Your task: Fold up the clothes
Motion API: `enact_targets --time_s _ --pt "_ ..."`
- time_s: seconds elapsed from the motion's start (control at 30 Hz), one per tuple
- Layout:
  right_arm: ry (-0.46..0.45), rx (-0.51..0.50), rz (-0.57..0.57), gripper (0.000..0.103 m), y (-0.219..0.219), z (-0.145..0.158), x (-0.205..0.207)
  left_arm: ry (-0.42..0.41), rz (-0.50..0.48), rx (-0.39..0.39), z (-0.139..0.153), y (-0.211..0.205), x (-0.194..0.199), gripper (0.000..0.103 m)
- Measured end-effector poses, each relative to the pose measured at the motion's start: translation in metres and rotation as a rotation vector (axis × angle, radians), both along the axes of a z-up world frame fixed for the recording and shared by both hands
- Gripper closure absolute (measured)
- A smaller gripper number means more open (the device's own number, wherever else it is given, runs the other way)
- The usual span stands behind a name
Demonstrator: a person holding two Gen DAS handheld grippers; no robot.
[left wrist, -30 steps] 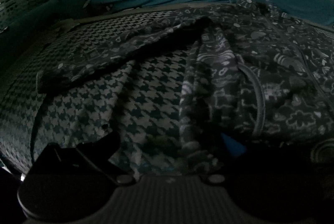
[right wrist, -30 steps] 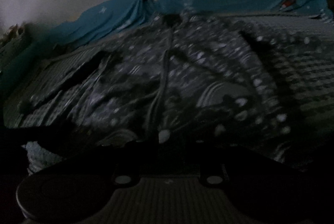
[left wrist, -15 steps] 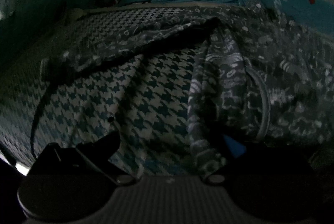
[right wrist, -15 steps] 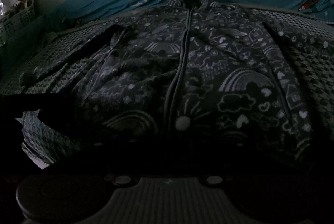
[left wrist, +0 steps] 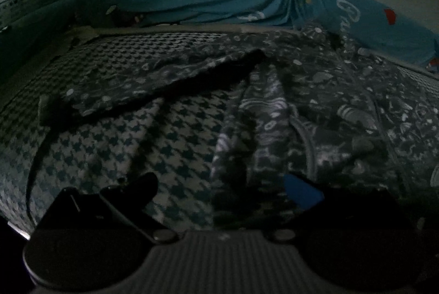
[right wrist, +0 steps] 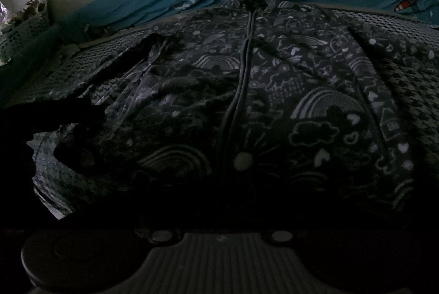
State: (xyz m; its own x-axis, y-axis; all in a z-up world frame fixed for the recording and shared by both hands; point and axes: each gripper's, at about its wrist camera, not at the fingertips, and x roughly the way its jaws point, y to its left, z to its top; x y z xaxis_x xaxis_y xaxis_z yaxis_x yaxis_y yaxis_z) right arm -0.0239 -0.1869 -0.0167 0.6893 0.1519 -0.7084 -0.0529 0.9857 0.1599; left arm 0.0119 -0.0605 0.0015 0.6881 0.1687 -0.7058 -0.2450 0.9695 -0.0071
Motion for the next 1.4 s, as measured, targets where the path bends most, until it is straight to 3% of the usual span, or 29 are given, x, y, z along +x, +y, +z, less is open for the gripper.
enact_targets --time_s 0.3,0.53,0.87,1.4 --pt "-0.041 0.011 -0.015 0.051 -0.002 0.003 -0.004 -0.006 -0.071 -0.023 0.002 -0.016 0.007 0.000" --pt "-0.082 0.000 -0.056 0.037 -0.009 0.006 -0.006 -0.013 -0.098 -0.002 0.002 -0.027 0.010 0.000" --pt "-0.065 0.035 -0.062 0.036 -0.022 0.009 -0.001 -0.017 -0.115 0.011 0.002 -0.034 0.015 0.000" --pt "-0.056 -0.029 -0.001 0.031 -0.038 0.028 0.025 0.058 -0.106 0.023 0.000 -0.049 0.037 0.000"
